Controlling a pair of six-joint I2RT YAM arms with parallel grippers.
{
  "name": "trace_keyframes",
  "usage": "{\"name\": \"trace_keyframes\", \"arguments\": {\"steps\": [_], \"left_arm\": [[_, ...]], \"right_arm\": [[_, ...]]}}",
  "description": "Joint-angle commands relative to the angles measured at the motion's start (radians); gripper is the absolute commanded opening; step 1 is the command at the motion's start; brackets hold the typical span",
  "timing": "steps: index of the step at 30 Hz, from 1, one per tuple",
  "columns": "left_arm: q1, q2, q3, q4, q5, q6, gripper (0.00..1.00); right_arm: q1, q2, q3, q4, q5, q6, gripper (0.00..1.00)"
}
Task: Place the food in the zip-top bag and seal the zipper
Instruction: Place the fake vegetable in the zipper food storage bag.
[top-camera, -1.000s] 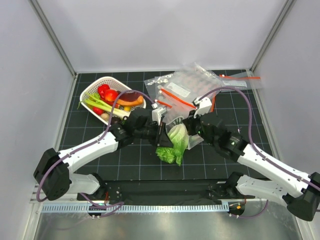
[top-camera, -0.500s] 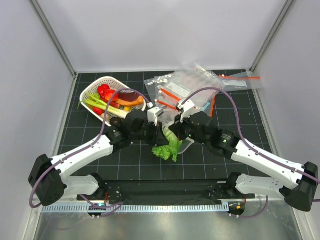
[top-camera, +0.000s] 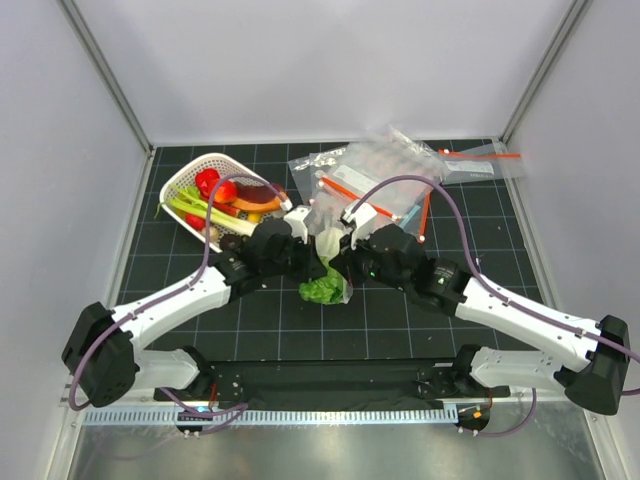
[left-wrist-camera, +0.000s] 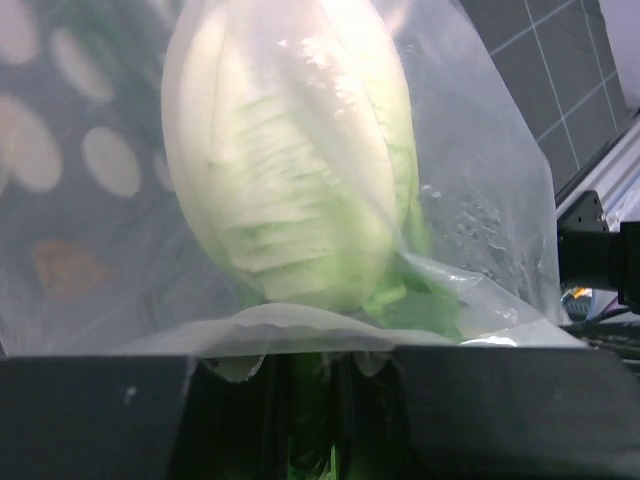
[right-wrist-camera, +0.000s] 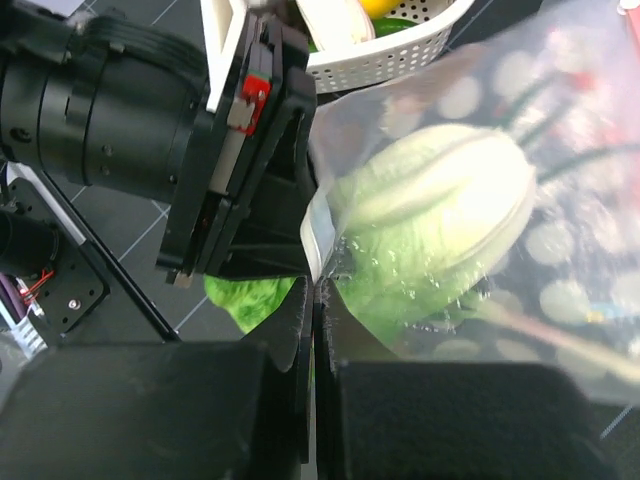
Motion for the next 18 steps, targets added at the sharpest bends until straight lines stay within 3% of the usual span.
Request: {"name": "trace_keyframes", "arguments": {"steps": [1, 4, 6, 10, 11, 13, 18], "left_arm": [[0.013, -0.057, 0.006, 0.136, -0.049, -0.007, 0.0], [0.013, -0.11, -0.039, 0.21, -0.014, 0.016, 0.0], [0.013, -0.124, -0.054, 0.233, 0.0, 0.013, 0.06], [0.013, -0.117, -0.045, 0.226, 0.02, 0.014, 0.29], [0.013, -0.111, -0.039, 0.215, 0.028, 0.016, 0.41], [0.012, -0.114, -0.03, 0.193, 0.034, 0.019, 0.54], [0.012, -0.121, -0.033, 0.193, 0.023, 0.021, 0.68]], "right_arm": [[0.008, -0.008, 0.022, 0.009, -0.041, 0.015, 0.01], [0.008, 0.041, 0.048, -0.015, -0.067, 0.014, 0.01], [0.012, 0.063, 0.06, -0.029, -0.092, 0.011, 0.01], [0.025, 0.087, 0.071, -0.029, -0.126, 0.011, 0.01], [0.025, 0.084, 0.071, -0.032, -0.114, 0.012, 0.01], [0.025, 0.066, 0.063, -0.035, -0.028, 0.024, 0.01], [0.025, 0.031, 0.042, -0.019, 0.041, 0.044, 0.01]]}}
